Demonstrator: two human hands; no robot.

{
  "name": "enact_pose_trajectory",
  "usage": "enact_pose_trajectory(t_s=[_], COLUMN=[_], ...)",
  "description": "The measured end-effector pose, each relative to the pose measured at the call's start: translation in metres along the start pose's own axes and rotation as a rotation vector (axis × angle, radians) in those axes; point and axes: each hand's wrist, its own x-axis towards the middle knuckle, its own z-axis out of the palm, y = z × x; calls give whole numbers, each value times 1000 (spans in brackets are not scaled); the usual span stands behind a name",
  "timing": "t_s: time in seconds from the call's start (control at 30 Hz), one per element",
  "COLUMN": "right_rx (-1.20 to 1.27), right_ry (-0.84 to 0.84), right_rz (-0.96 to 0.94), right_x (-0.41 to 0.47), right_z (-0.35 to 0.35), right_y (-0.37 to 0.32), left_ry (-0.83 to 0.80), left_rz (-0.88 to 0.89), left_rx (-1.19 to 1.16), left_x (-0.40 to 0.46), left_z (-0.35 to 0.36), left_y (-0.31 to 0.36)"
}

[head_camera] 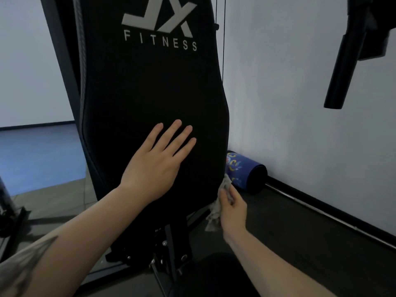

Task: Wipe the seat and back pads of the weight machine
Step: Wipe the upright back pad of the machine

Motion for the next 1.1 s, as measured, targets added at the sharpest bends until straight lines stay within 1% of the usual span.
enact_pose_trajectory(t_s=[0.1, 0.17, 0.27, 0.3, 0.37, 0.4, 0.43, 0.5, 0.53, 0.57, 0.63, 0.73, 0.77, 0.83, 0.93, 0.97, 1.03, 1.1], right_rx=[24, 4, -3, 7, 20, 27, 47, 110, 143, 193, 330, 458, 476, 474, 422, 389, 270, 115], right_ry=[100, 141, 95, 78, 118, 128, 101, -67, -160, -243, -391, -564, -604, -650, -671, -666, -610, -489], right_rz=[29, 71, 180, 187, 117, 58, -8, -114, -132, -120, -62, 21, 32, 21, -32, -77, -278, -549], right_x=[17, 9, -25, -31, -31, -31, -31, -36, -39, -42, -46, -52, -56, -62, -68, -69, -63, -48], right_z=[1, 10, 12, 8, 2, 2, 5, 18, 27, 35, 52, 73, 79, 91, 105, 110, 117, 124], right_y=[-12, -9, 7, 2, -30, -52, -77, -123, -142, -158, -185, -210, -214, -219, -220, -222, -226, -238], left_ry=[-9, -35, -31, -26, 1, 39, 76, 137, 176, 213, 260, 235, 230, 255, 311, 333, 433, 597], left_rz=[-8, 0, -6, -9, -34, -63, -110, -264, -351, -434, -549, -597, -613, -661, -752, -778, -828, -890], left_rx=[-27, -51, -107, -133, -227, -339, -500, -861, -1029, -1176, -1381, -1696, -1741, -1715, -1714, -1718, -1674, -1603], left_x=[-9, -12, -14, -14, -13, -12, -11, -8, -7, -7, -4, -1, -2, -6, -11, -13, -15, -18], left_z=[2, 1, -1, -2, -6, -9, -14, -28, -36, -44, -62, -80, -84, -88, -90, -91, -95, -104], left_y=[2, 2, 1, 1, 1, 2, 3, 5, 3, 2, -6, -17, -21, -29, -41, -45, -58, -80])
